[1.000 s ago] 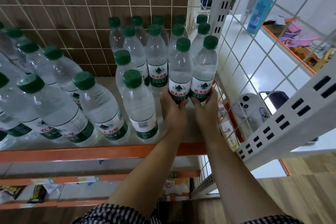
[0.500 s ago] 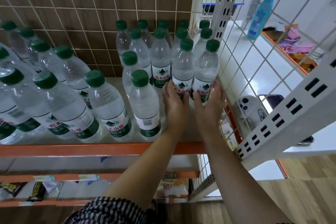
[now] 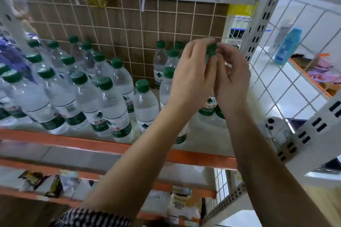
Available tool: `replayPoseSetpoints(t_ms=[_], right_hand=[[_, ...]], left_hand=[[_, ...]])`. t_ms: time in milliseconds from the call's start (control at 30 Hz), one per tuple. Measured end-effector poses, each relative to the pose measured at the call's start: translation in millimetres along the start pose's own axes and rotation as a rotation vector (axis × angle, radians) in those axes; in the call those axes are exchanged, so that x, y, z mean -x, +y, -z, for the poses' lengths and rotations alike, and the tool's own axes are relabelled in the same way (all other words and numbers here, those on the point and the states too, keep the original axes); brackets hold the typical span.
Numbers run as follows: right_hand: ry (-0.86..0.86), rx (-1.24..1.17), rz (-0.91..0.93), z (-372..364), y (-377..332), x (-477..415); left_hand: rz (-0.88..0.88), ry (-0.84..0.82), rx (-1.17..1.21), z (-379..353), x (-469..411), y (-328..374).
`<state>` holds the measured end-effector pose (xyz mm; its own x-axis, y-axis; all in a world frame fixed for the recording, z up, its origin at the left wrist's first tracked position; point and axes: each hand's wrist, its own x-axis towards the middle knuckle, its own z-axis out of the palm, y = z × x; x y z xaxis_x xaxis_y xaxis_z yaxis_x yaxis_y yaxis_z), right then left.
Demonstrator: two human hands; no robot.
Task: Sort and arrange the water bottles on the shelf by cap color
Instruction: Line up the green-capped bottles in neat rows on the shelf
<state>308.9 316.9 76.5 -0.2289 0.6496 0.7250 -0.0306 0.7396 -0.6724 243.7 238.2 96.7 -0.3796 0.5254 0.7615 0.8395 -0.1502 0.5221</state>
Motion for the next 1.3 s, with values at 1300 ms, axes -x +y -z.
replayPoseSetpoints(t_ms=[1300], right_hand=[[-1.148, 0.847, 0.132, -259, 10, -141]], left_hand=[[-0.202, -0.988, -0.558, 157, -179, -330]])
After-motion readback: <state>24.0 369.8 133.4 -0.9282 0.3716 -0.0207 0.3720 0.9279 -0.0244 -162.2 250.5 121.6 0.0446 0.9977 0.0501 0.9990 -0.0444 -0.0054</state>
